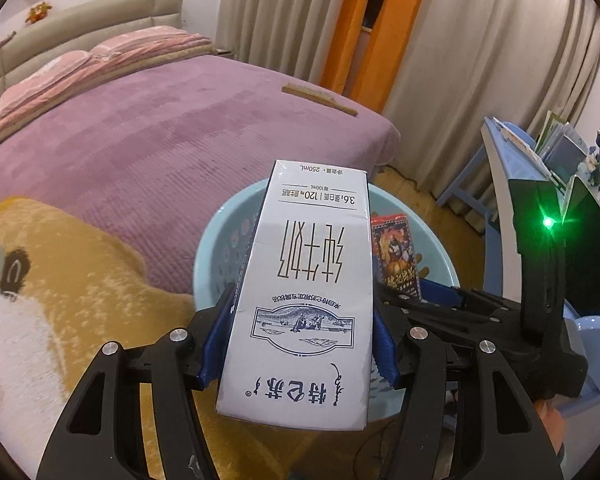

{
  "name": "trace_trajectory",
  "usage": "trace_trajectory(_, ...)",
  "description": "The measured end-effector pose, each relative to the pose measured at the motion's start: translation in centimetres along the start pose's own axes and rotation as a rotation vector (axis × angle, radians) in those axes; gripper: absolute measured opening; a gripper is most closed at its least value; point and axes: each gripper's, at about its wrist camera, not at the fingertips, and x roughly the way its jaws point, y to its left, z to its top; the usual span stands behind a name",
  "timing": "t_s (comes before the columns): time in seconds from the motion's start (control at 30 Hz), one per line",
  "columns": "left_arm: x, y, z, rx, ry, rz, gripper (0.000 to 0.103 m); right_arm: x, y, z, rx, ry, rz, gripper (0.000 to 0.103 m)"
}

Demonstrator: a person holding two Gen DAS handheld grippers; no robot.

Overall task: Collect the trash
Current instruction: 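Carry both items over the blue basket and open both tools to drop them, then move both tools back over the table toward the remaining trash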

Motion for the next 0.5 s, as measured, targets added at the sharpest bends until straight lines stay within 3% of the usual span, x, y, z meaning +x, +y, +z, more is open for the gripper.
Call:
trace_trajectory(0.07, 0.1, -0.1, 0.0, -0.005, -0.004, -0.006, 0.067, 0.2, -0.3, 0.1, 0.010, 0.010, 0.002, 0.064)
trace_trajectory(0.17, -0.4, -0.1, -0.1, -0.006, -0.023, -0.017, 0.072, 0.4, -0.9, 0.3, 0.031, 0.012, 0.014, 0.075)
trace_trajectory(0.5, -3.2, 0.6, -1.1, -0.028, -0.066, -0.019, 0.073, -2.3, -0.4, 0.1, 0.034, -0.047, 0.053, 0.075)
